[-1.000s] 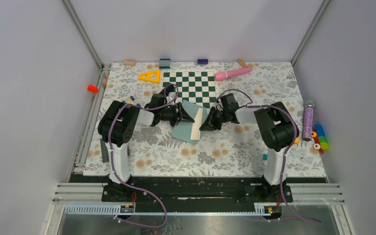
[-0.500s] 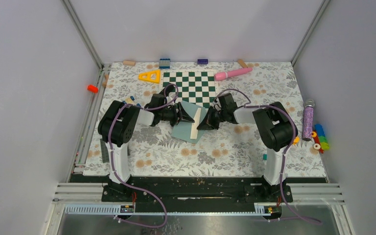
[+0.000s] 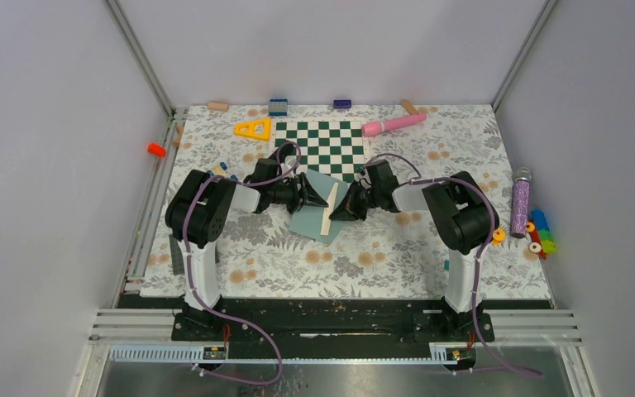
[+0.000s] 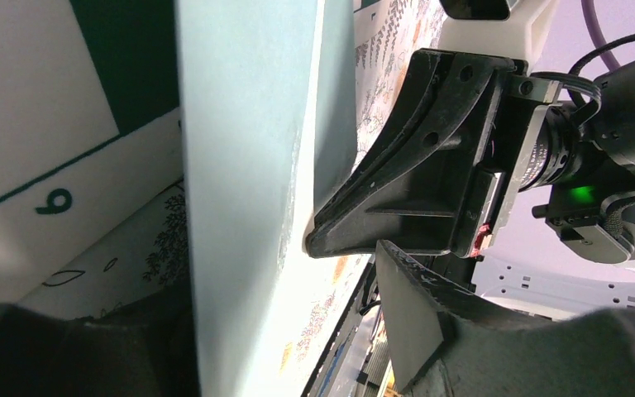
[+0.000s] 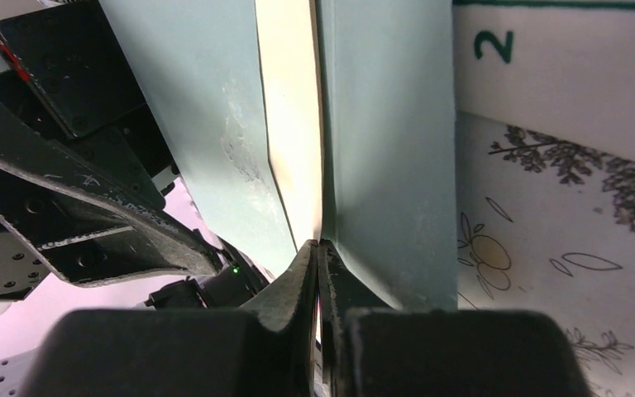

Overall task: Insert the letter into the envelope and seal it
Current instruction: Place the letter in the envelope.

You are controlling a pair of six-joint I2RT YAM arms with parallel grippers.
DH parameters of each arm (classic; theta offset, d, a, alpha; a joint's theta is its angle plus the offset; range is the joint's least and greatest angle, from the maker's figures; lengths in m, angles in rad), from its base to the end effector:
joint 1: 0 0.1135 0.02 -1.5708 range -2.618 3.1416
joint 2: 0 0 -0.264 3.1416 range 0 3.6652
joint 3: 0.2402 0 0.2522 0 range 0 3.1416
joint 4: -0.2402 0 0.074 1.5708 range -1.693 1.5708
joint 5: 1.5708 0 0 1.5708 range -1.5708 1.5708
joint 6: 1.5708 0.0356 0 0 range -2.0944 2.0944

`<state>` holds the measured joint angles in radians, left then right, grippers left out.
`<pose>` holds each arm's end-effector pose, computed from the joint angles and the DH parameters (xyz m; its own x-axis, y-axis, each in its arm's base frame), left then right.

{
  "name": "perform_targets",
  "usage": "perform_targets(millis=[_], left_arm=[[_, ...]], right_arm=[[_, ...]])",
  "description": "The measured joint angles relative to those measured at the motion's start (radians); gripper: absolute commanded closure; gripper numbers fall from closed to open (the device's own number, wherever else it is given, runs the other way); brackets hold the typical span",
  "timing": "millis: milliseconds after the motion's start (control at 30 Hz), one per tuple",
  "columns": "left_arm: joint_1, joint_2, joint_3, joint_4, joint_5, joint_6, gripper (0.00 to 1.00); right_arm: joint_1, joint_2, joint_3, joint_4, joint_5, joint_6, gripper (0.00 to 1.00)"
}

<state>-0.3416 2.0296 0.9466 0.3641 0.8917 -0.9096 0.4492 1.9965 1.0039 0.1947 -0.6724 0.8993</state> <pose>0.3462 -0.1525 0.0985 -0.9826 -0.1768 -0.0576 -0.0217 0.4171 -0.9086 0.3365 0.1868 0.1087 -0.9739 0.2105 -0.0853 0.0498 0.5643 0.8240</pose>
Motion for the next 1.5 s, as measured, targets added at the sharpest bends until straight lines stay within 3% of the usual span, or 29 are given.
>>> perform_targets(millis=[467, 1500], left_arm=[[0.000, 0.000, 0.000, 0.000, -0.001, 0.000, 0.44], [0.000, 0.000, 0.000, -0.002, -0.002, 0.000, 0.45]], right_arm=[[0.003, 0.008, -0.043, 0.130, -0.003, 0.097, 0.96], [0.011, 0.017, -0.046, 0.155, -0.003, 0.112, 0.94]])
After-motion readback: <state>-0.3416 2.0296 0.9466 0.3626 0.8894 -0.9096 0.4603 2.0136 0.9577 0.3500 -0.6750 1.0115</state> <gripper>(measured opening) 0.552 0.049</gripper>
